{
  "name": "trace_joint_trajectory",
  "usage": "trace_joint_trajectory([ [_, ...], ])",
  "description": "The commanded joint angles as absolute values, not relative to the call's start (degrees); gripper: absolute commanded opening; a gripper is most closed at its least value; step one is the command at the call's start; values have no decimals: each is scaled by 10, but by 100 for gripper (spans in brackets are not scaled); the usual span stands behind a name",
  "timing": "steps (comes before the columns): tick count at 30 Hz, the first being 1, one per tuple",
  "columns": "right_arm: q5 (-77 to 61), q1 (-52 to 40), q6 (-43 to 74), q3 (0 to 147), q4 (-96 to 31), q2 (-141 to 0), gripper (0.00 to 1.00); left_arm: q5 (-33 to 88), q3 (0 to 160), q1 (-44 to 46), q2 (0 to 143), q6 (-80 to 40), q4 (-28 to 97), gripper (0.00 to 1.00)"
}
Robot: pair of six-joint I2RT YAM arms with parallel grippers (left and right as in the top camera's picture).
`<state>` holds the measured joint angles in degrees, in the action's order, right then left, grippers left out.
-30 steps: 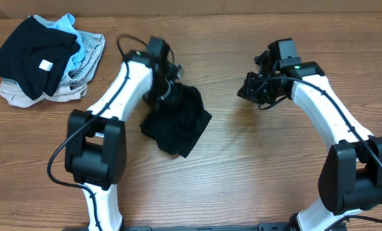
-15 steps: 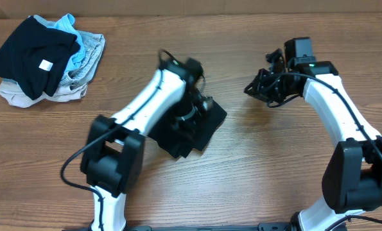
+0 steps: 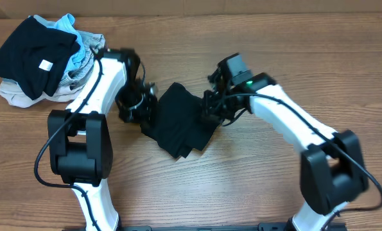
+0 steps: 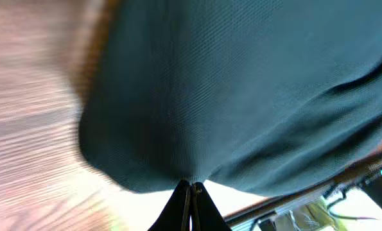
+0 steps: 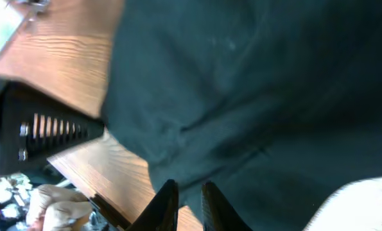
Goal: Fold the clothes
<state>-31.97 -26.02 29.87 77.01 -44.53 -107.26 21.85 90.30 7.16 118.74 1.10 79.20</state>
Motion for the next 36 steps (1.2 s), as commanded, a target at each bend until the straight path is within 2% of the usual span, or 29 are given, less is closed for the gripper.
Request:
trace_joint_trajectory([
  [1,-317,-266,379,752,-444,-1127,16,264,847,71,1178,37,762,4],
  [8,-359,-267,379,752,-442,-1168,15,183,755,71,1178,-60,606,4],
  [18,-314,-288,341,755,-392,-1104,15,147,814,70,1178,-78,452,5],
  [19,-308,-288,341,755,-385,-1101,16,154,828,70,1178,-78,455,11],
  [23,-284,-285,345,755,-357,-1106,18,186,889,70,1178,-78,542,68],
  [26,-265,-284,346,754,-349,-1113,18,185,901,70,1178,-72,596,93],
  [29,-254,-284,377,754,-349,-1125,18,184,891,70,1179,-73,627,100],
  [36,-257,-279,442,754,-348,-1174,17,251,824,67,1179,-119,608,100],
])
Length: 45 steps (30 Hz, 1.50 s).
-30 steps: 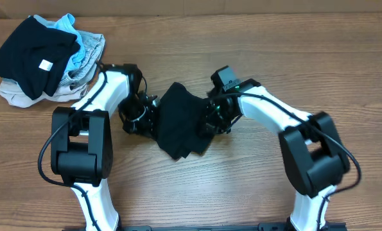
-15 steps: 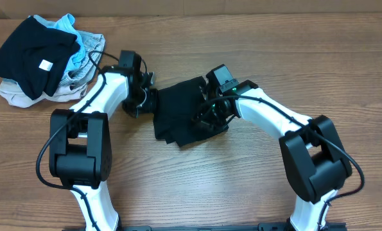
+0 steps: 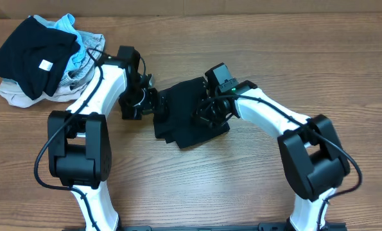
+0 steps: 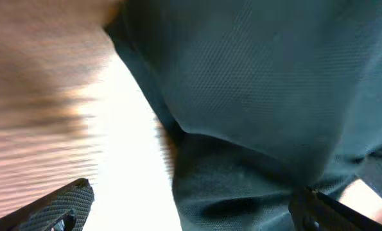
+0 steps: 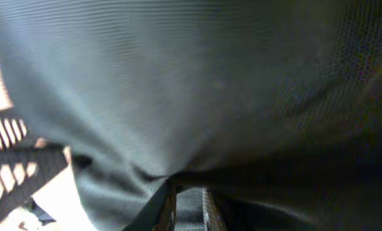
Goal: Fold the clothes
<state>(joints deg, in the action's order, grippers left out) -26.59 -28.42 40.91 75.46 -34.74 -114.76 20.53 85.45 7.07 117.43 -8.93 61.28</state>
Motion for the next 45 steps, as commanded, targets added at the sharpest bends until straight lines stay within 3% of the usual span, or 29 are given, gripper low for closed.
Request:
trace_joint_trajectory([
  [1,-257,-279,442,754,-350,-1177,17,258,816,66,1179,-123,606,100],
  [11,-257,-279,442,754,-350,-1178,17,374,746,61,1179,-220,476,100],
  [20,-262,-279,442,754,-349,-1178,17,352,683,80,1179,-350,323,100],
  [23,-262,-279,442,754,-349,-1178,17,356,660,98,1179,-364,266,91],
  [27,-262,-279,442,754,-347,-1178,17,358,651,125,1179,-365,232,70],
  [30,-262,-279,442,754,-348,-1178,17,358,651,132,1179,-360,233,37],
  [33,-262,-279,437,754,-360,-1177,13,358,651,118,1179,-364,233,16],
  [38,-252,-268,393,761,-429,-1147,12,375,662,76,1178,-325,234,4],
  [45,-250,-248,285,774,-490,-1037,13,390,818,7,1176,-190,433,4],
])
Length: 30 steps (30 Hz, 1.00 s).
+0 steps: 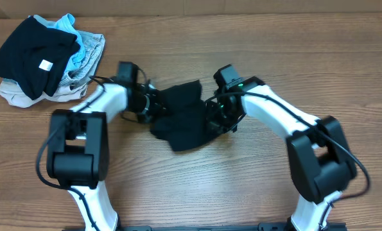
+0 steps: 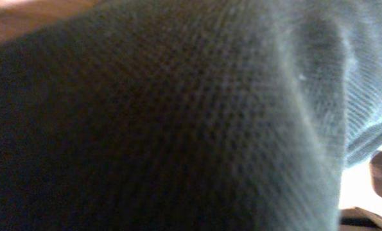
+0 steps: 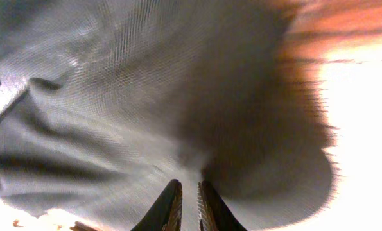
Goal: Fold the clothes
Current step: 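Carry the folded polo with the left gripper onto the clothes pile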
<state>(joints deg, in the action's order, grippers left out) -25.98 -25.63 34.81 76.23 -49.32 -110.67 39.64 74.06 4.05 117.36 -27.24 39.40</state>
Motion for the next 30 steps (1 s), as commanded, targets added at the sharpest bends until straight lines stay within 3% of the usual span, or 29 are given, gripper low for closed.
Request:
trace_joint_trajectory([
  [1,-250,-245,271,774,-487,-1020,13,390,855,-1,1176,-171,473,4],
  [7,-202,-224,265,774,-479,-971,21,366,1111,-51,1176,-93,666,4],
  [13,-202,-217,265,773,-484,-972,21,301,1273,-155,1176,-108,705,4],
  [21,-202,-217,270,773,-481,-972,21,321,1258,-337,1205,-192,561,7],
  [30,-202,-218,270,773,-486,-972,21,548,1249,-352,1326,-256,370,4],
])
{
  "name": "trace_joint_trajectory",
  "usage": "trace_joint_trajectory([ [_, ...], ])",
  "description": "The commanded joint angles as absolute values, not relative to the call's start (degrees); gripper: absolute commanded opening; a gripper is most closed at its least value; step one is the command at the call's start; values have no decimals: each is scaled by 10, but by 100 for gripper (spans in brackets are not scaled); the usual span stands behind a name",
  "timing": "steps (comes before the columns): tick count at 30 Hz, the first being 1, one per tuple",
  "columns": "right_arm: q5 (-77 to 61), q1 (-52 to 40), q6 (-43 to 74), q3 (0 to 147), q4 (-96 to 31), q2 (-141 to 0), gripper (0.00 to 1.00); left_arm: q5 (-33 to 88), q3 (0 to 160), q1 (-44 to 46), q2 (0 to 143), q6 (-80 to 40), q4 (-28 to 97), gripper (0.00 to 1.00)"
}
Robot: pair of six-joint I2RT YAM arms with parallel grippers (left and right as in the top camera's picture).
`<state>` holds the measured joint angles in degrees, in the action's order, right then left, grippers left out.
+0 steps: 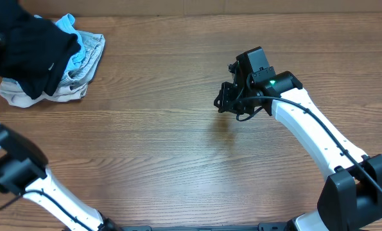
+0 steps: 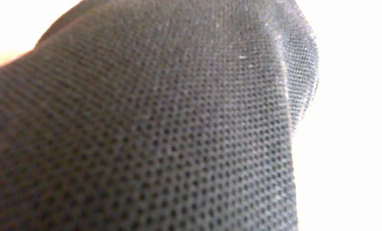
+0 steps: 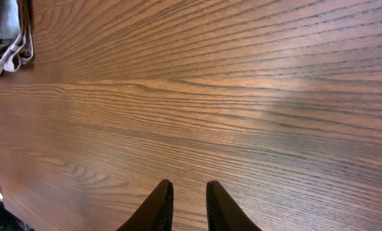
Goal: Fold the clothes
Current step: 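Carry the folded polo with the left gripper onto the clothes pile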
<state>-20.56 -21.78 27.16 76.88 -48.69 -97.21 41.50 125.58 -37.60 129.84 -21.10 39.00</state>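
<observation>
The black garment (image 1: 20,35) lies over the clothes pile (image 1: 81,70) at the table's far left corner. Its mesh cloth (image 2: 146,128) fills the whole left wrist view and hides my left gripper's fingers. Only the left arm (image 1: 8,163) shows at the overhead view's left edge, reaching towards the pile. My right gripper (image 1: 224,102) hangs over bare wood right of the table's middle. In its wrist view the right gripper (image 3: 189,184) has its jaws a little apart with nothing between them.
The pile also holds light blue (image 1: 65,24) and beige-grey clothes (image 1: 14,96); a corner of it shows in the right wrist view (image 3: 4,38). The wooden table (image 1: 178,167) spreads between the two arms.
The black garment has gone from the table's middle to the pile at the far left, and my left arm with it. My right gripper has let go and stands higher, over bare wood.
Both grippers were at the black garment in the middle of the table, left one shut on an edge. Then the left stood open beside it while the right held cloth. Later cloth covered the left camera. Now the garment is at the pile.
</observation>
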Motion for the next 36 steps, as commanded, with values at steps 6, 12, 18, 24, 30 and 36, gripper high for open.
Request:
trace_joint_trajectory([
  [6,-202,-218,273,773,-485,-972,21,554,1275,-348,1303,-270,357,4],
  [12,-202,-218,283,773,-482,-972,21,521,1287,-334,1273,-290,372,4],
  [18,-202,-218,283,773,-486,-972,21,345,1286,-337,1275,-282,475,6],
  [24,-202,-218,283,773,-485,-972,21,200,1286,-336,1295,-248,516,77],
  [30,-202,-218,283,773,-486,-972,21,177,1286,-330,1315,-128,554,100],
  [36,-202,-218,282,773,-486,-972,20,135,1317,-345,1279,-128,660,100],
])
